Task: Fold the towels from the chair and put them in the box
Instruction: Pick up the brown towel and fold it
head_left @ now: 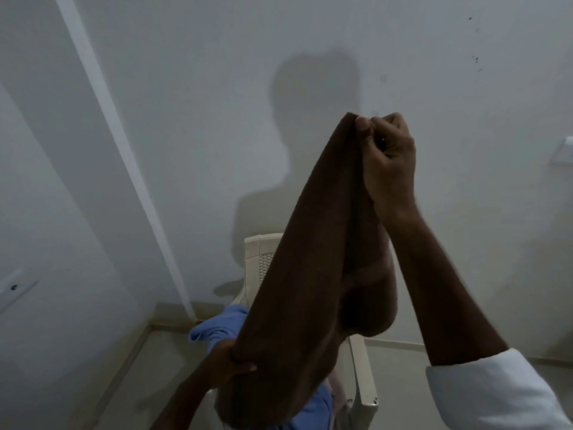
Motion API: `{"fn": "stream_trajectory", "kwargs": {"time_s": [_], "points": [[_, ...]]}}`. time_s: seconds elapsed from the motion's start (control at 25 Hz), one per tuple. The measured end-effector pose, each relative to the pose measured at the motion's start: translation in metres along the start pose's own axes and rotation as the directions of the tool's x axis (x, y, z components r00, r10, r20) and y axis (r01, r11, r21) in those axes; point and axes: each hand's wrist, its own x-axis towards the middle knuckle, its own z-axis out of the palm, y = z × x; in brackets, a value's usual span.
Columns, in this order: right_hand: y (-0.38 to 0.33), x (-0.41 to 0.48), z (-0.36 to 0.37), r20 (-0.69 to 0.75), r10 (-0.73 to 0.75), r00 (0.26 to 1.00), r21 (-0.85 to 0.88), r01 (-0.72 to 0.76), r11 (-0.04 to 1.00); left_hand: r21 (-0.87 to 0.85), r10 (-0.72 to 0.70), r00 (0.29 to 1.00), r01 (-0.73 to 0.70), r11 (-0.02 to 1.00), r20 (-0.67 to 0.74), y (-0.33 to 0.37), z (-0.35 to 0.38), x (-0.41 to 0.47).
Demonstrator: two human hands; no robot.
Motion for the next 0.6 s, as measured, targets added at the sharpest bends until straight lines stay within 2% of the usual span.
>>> {"fn": "stream_trajectory", "kwargs": {"time_s": [0.04, 0.16, 0.28, 0.4, 0.52, 0.6], "points": [[-0.001, 0.005, -0.004, -0.005, -0.008, 1.000, -0.003, 0.008, 1.000, 0.027, 0.032, 0.999, -0.032, 0.999, -0.017, -0.017, 0.007, -0.002], [-0.004, 0.015, -0.011, -0.008, -0.033, 0.999, -0.020, 0.032, 0.999, 0.140, -0.028, 0.991, 0.046, 0.989, -0.133, -0.058, 0.009, 0.008], [-0.005, 0.018, -0.012, 0.005, -0.053, 0.999, -0.023, 0.053, 0.998, 0.215, -0.036, 0.979, 0.080, 0.973, -0.201, -0.052, -0.004, 0.005], [-0.004, 0.020, -0.011, 0.002, -0.063, 0.998, -0.018, 0.063, 0.998, 0.193, -0.046, 0.958, 0.104, 0.976, -0.283, -0.039, -0.016, 0.003], [-0.002, 0.021, -0.010, 0.017, -0.099, 0.995, -0.032, 0.099, 0.995, 0.358, 0.044, 0.936, 0.090, 0.929, -0.350, -0.037, -0.021, 0.008], [-0.002, 0.020, -0.009, 0.038, -0.137, 0.990, -0.049, 0.139, 0.989, 0.367, -0.010, 0.930, 0.155, 0.917, -0.368, -0.043, -0.029, 0.009]]}}
